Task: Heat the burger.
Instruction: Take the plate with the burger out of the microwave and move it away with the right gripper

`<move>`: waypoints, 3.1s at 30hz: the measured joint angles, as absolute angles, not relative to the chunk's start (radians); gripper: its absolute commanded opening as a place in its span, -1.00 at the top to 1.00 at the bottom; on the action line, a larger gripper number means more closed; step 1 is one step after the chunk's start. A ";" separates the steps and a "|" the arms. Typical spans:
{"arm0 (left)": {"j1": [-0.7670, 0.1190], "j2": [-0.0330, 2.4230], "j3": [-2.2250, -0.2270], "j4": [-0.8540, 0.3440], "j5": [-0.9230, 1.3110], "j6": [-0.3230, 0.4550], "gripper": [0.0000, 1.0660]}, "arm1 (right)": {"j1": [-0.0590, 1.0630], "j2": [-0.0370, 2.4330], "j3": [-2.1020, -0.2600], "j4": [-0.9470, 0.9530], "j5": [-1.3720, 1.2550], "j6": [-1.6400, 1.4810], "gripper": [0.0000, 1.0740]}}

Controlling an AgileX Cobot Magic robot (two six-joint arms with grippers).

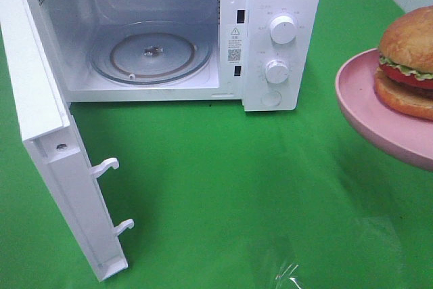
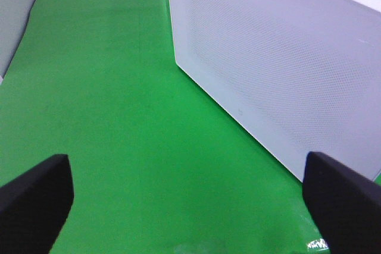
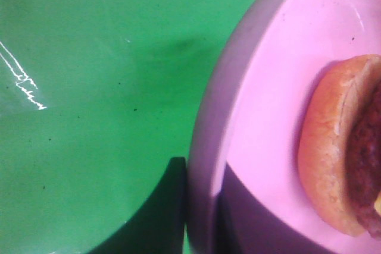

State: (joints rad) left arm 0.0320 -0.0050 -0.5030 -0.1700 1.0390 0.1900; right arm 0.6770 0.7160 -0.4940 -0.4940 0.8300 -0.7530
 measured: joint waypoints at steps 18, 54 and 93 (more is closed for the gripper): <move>0.032 -0.005 -0.503 -0.170 1.039 0.190 -0.94 | 0.677 0.719 -0.494 -0.663 0.938 -0.358 1.00; 0.032 -0.005 -0.503 -0.170 1.039 0.190 -0.94 | 0.677 1.257 -0.701 -0.762 1.157 0.448 1.00; 0.032 -0.005 -0.503 -0.170 1.039 0.190 -0.94 | 0.677 1.497 -0.721 -0.771 1.083 0.821 1.00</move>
State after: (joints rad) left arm 0.0320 -0.0050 -0.5030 -0.1700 1.0390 0.1900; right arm 0.6770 1.4970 -0.7210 -0.7710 1.0830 0.8210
